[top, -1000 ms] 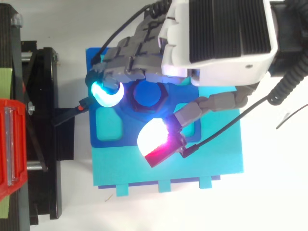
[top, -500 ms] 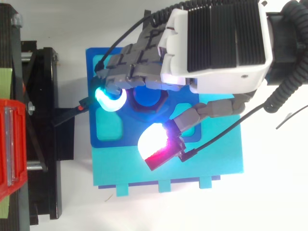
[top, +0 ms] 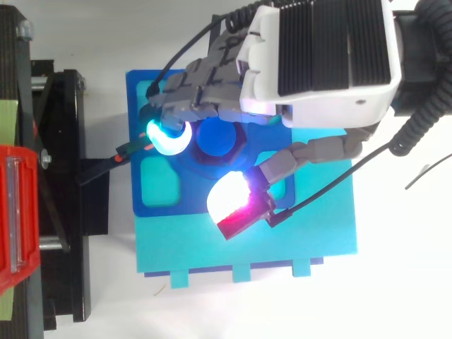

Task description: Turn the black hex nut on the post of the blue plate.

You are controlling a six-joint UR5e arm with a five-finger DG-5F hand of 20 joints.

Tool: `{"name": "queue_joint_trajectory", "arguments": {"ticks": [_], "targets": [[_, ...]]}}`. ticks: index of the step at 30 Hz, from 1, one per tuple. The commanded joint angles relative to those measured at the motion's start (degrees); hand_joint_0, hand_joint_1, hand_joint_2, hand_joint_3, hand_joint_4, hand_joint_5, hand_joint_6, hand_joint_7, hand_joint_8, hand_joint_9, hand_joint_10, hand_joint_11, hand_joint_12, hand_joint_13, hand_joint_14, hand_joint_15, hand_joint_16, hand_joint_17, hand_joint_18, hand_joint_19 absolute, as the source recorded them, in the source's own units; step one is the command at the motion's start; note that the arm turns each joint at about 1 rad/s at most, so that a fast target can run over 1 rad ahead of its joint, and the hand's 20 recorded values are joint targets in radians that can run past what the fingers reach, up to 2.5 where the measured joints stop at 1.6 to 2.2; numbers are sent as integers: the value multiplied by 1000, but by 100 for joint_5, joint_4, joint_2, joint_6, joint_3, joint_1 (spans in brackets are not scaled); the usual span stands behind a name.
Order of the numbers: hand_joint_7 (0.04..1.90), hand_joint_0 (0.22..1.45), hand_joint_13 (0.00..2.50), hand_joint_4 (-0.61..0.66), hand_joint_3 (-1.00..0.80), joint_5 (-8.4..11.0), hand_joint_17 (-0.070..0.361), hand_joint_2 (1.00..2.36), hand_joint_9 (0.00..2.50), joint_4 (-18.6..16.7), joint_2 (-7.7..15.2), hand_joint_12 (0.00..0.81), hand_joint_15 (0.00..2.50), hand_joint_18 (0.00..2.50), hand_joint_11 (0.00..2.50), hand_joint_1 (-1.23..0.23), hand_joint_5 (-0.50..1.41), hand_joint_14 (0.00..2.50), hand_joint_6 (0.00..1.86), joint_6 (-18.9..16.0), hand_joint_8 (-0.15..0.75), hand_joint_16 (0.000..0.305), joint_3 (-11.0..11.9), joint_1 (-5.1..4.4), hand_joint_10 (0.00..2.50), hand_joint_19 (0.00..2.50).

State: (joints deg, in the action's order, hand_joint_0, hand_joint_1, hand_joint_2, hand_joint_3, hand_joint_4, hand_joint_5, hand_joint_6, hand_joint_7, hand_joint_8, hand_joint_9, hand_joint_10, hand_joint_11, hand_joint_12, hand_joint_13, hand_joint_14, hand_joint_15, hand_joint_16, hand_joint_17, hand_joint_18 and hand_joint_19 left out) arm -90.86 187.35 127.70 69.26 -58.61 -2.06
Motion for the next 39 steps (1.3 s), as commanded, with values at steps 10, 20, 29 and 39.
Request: {"name": "queue_joint_trajectory", "arguments": {"ticks": [10, 20, 29, 39], "targets": [[857, 493, 685, 265, -500, -19, 137, 1000, 574, 82, 0, 410, 109, 682, 0, -387, -156, 4, 503, 17, 304, 61, -2, 30, 0, 271], [858, 494, 701, 268, -500, -169, 135, 1000, 582, 179, 0, 409, 116, 686, 0, -387, -155, 4, 503, 96, 305, 60, -2, 136, 0, 274], [856, 494, 714, 272, -500, -388, 136, 1000, 587, 205, -9, 405, 122, 690, 0, -387, -153, 5, 503, 149, 307, 60, -2, 294, 0, 270], [859, 494, 723, 273, -500, -555, 136, 1000, 590, 153, 0, 405, 120, 693, 0, -388, -153, 4, 503, 184, 308, 61, 16, 400, 0, 272]]}}
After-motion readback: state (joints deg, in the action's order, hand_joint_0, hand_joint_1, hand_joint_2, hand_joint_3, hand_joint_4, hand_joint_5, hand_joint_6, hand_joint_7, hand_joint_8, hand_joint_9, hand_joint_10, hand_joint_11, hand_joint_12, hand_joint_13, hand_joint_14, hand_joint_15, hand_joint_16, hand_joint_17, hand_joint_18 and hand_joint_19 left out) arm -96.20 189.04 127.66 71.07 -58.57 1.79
